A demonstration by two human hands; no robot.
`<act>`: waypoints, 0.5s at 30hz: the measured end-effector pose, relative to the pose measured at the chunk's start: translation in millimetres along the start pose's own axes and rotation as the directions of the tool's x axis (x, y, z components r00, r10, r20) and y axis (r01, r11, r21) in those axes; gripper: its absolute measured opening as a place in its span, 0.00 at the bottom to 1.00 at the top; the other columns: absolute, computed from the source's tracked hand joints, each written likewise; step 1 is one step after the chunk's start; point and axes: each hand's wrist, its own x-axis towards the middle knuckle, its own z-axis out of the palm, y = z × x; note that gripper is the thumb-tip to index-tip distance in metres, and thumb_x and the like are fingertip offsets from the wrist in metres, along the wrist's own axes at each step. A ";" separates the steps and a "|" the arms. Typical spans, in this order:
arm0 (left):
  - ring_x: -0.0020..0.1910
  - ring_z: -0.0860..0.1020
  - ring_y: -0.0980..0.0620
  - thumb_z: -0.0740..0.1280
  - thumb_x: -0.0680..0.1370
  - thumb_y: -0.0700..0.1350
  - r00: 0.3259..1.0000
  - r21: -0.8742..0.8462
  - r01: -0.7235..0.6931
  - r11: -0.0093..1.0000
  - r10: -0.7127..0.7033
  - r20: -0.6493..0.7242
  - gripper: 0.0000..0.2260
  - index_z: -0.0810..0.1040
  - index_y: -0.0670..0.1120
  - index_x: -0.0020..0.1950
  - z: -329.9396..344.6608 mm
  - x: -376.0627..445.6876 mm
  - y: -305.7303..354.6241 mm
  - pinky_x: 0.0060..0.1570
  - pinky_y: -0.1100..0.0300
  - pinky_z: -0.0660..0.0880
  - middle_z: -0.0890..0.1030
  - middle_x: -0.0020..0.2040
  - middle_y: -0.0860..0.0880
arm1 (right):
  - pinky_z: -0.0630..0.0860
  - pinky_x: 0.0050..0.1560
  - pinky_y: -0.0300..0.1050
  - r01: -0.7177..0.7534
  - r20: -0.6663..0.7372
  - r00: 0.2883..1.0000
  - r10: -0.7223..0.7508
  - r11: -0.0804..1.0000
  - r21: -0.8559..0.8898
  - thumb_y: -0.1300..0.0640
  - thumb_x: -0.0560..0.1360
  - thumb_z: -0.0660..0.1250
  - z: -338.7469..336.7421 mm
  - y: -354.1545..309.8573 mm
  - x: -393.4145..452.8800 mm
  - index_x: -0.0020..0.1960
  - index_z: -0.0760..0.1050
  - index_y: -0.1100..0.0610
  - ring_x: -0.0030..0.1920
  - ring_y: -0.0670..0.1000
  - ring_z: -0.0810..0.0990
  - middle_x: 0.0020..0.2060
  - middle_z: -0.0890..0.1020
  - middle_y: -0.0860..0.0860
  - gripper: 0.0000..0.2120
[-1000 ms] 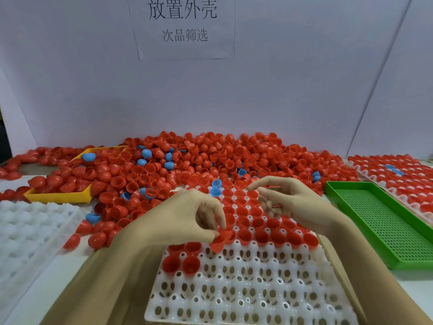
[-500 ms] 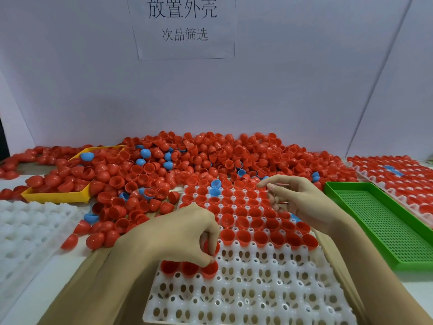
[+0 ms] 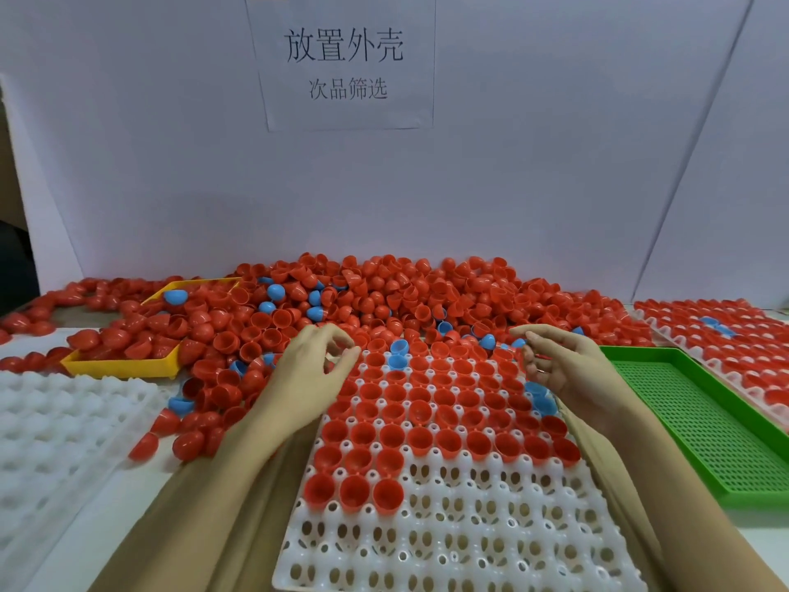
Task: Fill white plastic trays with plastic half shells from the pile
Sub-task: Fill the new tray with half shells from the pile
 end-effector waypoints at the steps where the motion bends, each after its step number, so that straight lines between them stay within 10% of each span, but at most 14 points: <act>1: 0.52 0.77 0.56 0.66 0.83 0.52 0.997 -0.023 0.043 0.999 -0.045 -0.055 0.08 0.79 0.50 0.58 8.6 1.4 -5.4 0.56 0.58 0.77 0.76 0.55 0.53 | 0.81 0.42 0.37 0.016 -0.046 0.999 -0.015 1.000 0.014 0.62 0.84 0.65 -0.7 1.0 1.1 0.59 0.85 0.61 0.38 0.48 0.80 0.38 0.81 0.53 0.11; 10: 0.47 0.76 0.54 0.56 0.87 0.49 0.962 -0.175 0.081 0.981 -0.123 -0.244 0.14 0.76 0.46 0.47 37.9 2.0 -25.6 0.48 0.62 0.71 0.77 0.45 0.52 | 0.83 0.46 0.41 0.141 -0.339 0.897 -0.283 0.911 -0.387 0.66 0.84 0.64 -3.8 7.7 25.7 0.53 0.83 0.49 0.49 0.47 0.86 0.52 0.86 0.50 0.14; 15: 0.46 0.77 0.52 0.55 0.87 0.49 0.965 -0.183 0.100 0.978 -0.140 -0.223 0.17 0.77 0.42 0.47 40.5 7.1 -31.1 0.45 0.61 0.69 0.79 0.45 0.49 | 0.82 0.60 0.53 0.017 -0.233 0.923 -0.305 0.640 -0.768 0.74 0.82 0.57 -14.3 6.9 61.5 0.54 0.83 0.53 0.60 0.54 0.83 0.57 0.85 0.52 0.22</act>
